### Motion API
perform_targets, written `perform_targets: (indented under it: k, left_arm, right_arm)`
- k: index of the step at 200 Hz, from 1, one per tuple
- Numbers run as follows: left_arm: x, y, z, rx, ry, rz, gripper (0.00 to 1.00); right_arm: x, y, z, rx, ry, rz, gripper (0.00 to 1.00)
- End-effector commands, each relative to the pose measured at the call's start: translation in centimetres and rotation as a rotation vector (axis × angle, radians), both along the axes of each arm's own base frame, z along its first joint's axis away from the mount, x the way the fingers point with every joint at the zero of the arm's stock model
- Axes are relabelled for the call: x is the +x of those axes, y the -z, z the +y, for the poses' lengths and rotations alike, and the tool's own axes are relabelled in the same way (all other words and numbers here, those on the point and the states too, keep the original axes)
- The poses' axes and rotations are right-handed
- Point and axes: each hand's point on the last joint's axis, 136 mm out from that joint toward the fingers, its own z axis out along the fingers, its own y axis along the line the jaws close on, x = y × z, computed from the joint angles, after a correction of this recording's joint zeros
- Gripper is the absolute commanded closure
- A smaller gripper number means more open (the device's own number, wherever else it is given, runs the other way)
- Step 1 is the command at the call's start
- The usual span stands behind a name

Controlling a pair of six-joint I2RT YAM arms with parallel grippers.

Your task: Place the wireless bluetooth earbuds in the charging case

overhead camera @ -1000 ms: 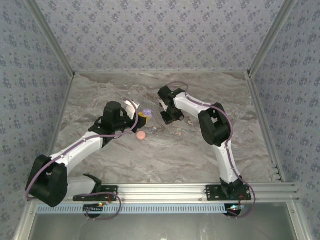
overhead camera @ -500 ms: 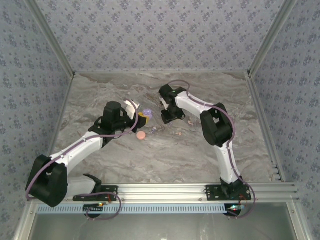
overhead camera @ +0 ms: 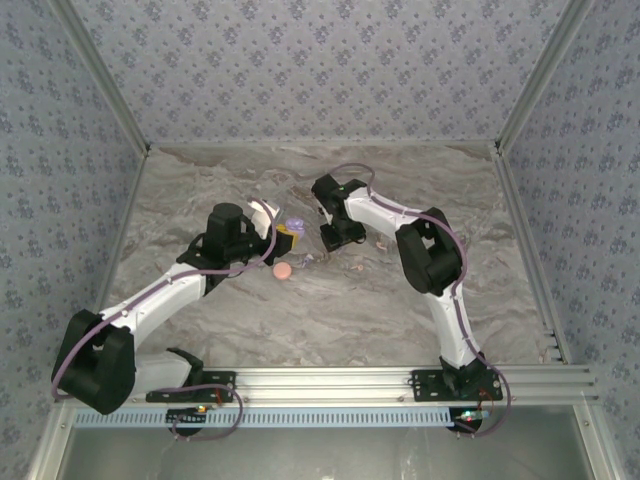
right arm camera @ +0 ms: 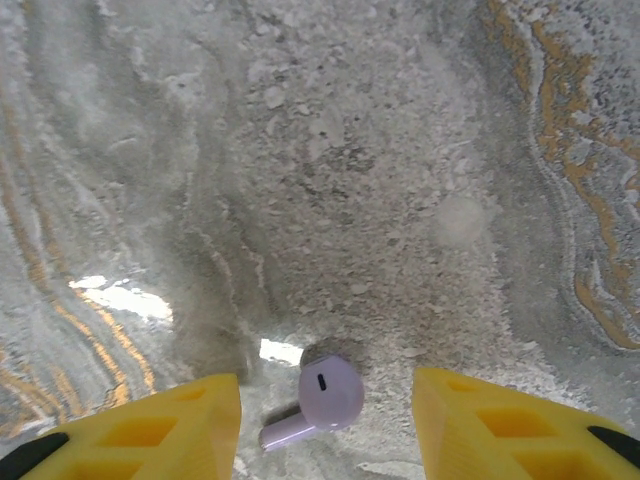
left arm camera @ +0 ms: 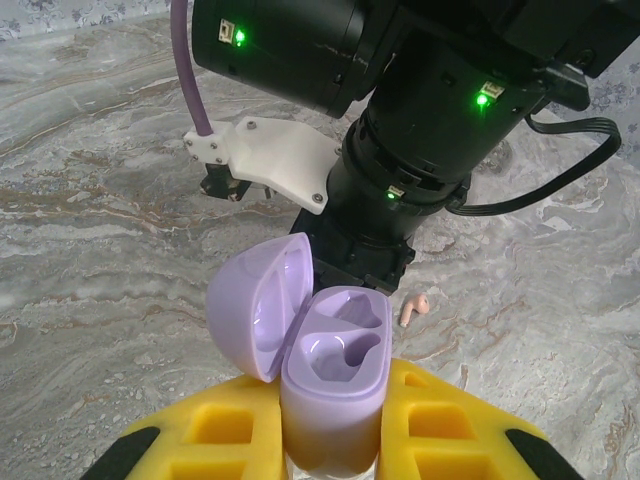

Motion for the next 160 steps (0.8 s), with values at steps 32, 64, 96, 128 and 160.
perform_targets:
  k: [32, 64, 96, 128, 160]
  left_arm:
    - [0.1, -1.6, -0.2, -0.020, 0.001, -0.046, 0.82]
    - [0.2, -1.7, -0.2, -0.020, 0.001, -0.048, 0.82]
    - [0.2, -1.7, -0.2, -0.021, 0.000, -0.047, 0.82]
    - [0.2, -1.7, -0.2, -0.023, 0.000, -0.046, 0.82]
    - [0.2, -1.7, -0.3, -0.025, 0.000, -0.043, 0.82]
  right_arm:
    - [-1.4, 1.7, -1.8, -0.091, 0.016, 0.045, 0.50]
    - [-1.9, 1.7, -2.5, -0.108, 0.012, 0.050, 0.50]
    - [-2.1, 1.5, -3.4, -0.118, 0.018, 0.048, 0.50]
    - [-1.9, 1.2, -4.4, -0.125, 0.034, 0.045, 0.50]
    - [-1.7, 0.9, -5.0, -0.134, 0.046, 0.038, 0.50]
